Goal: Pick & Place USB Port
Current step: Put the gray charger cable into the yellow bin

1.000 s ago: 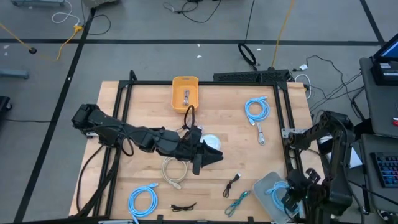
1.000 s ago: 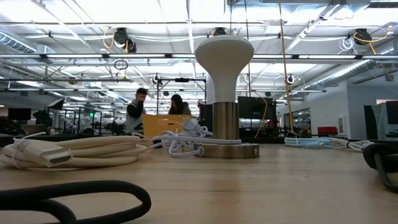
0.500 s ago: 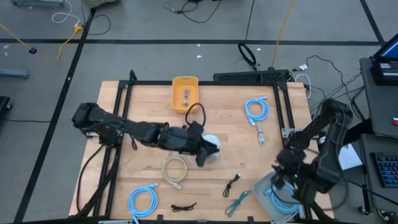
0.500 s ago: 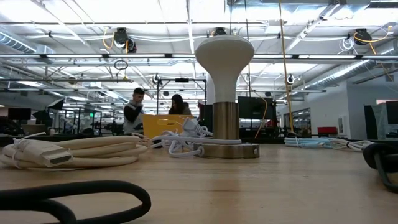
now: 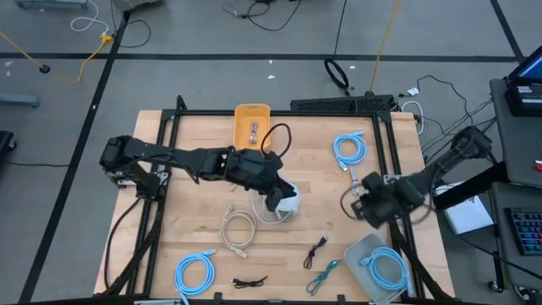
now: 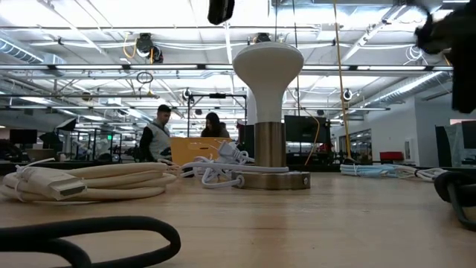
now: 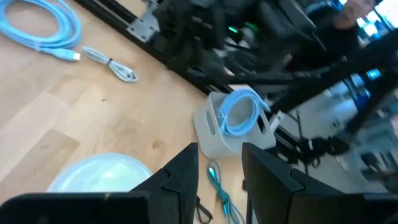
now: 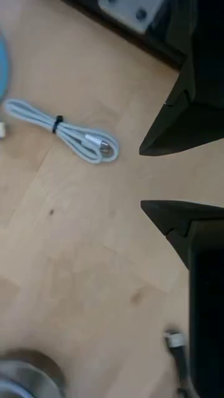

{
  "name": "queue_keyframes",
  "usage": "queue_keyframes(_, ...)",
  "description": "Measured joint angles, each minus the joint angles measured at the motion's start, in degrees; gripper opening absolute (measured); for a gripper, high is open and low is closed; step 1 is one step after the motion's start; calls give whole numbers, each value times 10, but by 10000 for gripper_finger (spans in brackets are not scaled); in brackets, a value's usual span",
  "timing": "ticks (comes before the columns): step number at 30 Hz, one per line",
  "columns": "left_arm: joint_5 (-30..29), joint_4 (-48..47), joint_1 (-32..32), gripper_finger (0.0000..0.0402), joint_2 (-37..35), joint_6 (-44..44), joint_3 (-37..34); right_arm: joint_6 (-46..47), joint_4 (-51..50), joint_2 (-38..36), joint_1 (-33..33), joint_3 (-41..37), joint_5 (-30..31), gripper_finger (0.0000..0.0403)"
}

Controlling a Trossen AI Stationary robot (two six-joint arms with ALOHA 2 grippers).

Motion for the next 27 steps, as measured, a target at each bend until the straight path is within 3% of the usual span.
queue_keyframes(5, 70, -2, 13, 124, -6, 48, 0, -76, 113, -38, -112, -64, -43, 128)
queue_keyframes(10, 91, -11, 18, 124, -22, 83, 0, -144, 187, -28, -186, -96, -80, 128)
queue_keyframes(27, 89, -85, 20, 124, -65, 146, 1, -224, 152, 13, -316, -98, -91, 125)
